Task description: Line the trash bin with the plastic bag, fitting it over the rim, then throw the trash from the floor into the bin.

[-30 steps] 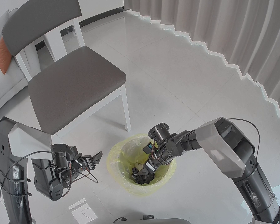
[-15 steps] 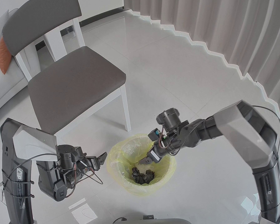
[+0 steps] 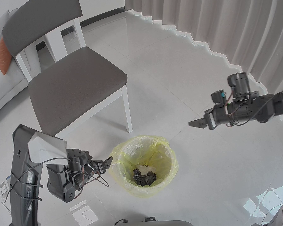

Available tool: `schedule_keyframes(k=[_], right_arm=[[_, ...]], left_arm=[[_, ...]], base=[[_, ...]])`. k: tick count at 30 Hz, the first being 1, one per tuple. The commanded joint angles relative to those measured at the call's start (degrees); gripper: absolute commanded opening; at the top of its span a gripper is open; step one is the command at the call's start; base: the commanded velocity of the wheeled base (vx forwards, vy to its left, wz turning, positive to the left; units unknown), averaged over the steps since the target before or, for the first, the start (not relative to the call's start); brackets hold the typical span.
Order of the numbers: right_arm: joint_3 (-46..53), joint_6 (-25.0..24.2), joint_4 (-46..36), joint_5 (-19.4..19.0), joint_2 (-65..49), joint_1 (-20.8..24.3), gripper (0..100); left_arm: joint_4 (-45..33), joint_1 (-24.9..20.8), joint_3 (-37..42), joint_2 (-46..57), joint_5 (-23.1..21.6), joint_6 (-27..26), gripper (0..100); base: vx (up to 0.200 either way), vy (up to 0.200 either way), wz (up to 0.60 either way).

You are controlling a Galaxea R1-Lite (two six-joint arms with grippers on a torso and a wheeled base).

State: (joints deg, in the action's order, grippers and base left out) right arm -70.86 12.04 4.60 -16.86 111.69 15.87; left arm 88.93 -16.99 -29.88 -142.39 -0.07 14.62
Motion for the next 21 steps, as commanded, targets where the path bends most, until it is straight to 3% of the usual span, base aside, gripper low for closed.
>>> schedule_keyframes(k=[1, 5, 17, 18, 21], right_arm=[[6.35, -0.62, 1.03, -0.19, -10.44, -6.82, 100], [8.2, -0.62, 1.12, -0.37, -11.23, -8.49, 100], [12.68, 2.11, 3.4, -0.63, -12.2, -10.69, 100], [13.03, 2.19, 3.58, -0.63, -12.29, -10.69, 100], [13.38, 2.28, 3.58, -0.63, -12.37, -10.69, 100]], left_arm=[[-2.45, -0.94, -5.45, -4.65, -0.1, -0.29, 100], [-5.61, -1.02, -7.91, -4.3, -0.01, -0.2, 100], [-4.99, -0.58, -7.74, -3.95, -0.1, -0.11, 100], [-5.08, -0.67, -8.18, -3.95, -0.1, -0.11, 0], [-5.08, -0.94, -8.44, -4.04, -0.1, 0.06, 0]], base=[[0.0, 0.0, 0.0], [0.0, 0.0, 0.0], [0.0, 0.0, 0.0], [0.0, 0.0, 0.0], [0.0, 0.0, 0.0]])
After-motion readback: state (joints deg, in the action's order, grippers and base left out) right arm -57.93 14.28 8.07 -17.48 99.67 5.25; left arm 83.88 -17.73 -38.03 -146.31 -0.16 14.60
